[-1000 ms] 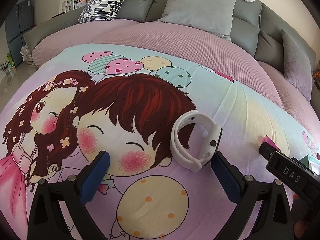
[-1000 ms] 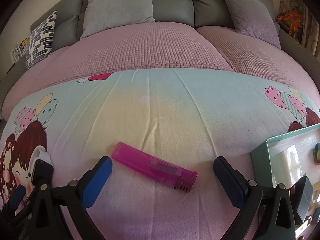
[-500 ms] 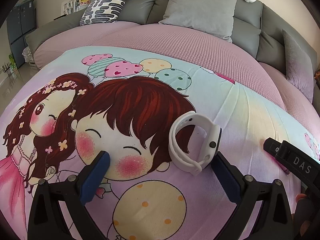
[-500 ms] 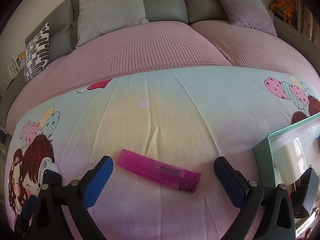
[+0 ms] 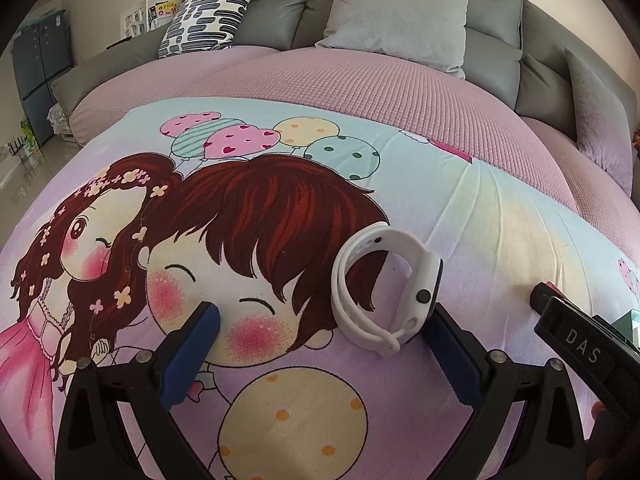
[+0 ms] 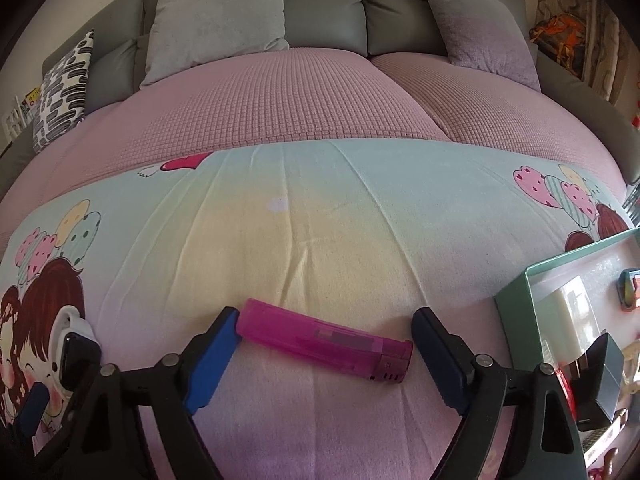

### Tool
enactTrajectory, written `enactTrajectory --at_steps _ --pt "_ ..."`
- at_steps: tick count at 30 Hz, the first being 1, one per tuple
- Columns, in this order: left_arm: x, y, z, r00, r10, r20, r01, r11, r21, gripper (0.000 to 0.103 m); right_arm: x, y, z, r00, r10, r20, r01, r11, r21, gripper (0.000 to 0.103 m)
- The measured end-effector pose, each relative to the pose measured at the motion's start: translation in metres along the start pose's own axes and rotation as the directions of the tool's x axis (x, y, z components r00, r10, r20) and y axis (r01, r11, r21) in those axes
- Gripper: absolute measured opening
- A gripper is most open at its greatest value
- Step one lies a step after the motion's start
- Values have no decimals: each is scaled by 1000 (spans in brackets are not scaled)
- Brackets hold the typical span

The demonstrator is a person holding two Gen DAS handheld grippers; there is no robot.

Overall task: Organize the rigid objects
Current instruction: 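Grasp the white watch with the left tool while the right tool grasps the pink lighter, then carry the white watch and pink lighter over the tray with both tools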

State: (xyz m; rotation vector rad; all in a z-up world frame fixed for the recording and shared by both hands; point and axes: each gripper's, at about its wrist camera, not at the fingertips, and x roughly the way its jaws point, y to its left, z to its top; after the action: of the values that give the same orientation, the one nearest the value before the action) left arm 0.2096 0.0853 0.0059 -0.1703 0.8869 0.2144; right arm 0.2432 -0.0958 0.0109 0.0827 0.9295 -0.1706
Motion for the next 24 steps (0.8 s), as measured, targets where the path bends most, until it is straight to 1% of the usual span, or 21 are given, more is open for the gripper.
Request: enactTrajectory --at_steps 7,10,15,16,17,18,19,21,22,23,24 --pt "0 -4 1 1000 -13 6 13 1000 4 101 -7 -8 -8 999 38 6 -38 999 1 84" --pt "-1 -5 0 999 -32 11 32 999 6 101 -10 -12 -13 999 48 4 -48 999 -3 84" --pt "-2 -6 0 998 -57 22 57 998 1 94 -13 -15 -19 998 59 5 -59 998 -7 84" --pt "-3 -7 0 998 -62 23 62 998 1 89 -14 -14 -20 998 56 6 -56 998 -12 84" --pt "-3 -7 0 998 -62 26 62 998 2 82 -14 -14 -21 998 55 7 -55 998 -15 84" --pt "-4 -8 0 998 -60 30 60 998 3 78 -14 -14 -21 998 55 7 -55 998 -16 84" --pt "-4 -9 1 998 -61 32 61 998 3 72 -14 -14 -21 998 56 7 -56 998 -16 84" --pt "-5 -10 1 996 -78 37 78 997 8 64 -14 -14 -21 998 56 6 -56 998 -16 84" --pt "-6 -11 1 995 -90 40 90 996 10 55 -14 -14 -21 998 56 6 -56 998 -17 84" --pt "-6 -12 1 993 -106 42 106 994 13 48 -14 -14 -21 998 56 6 -56 998 -18 84" --pt "-7 -13 1 993 -109 43 108 994 14 48 -14 -14 -21 998 56 6 -56 998 -18 84"
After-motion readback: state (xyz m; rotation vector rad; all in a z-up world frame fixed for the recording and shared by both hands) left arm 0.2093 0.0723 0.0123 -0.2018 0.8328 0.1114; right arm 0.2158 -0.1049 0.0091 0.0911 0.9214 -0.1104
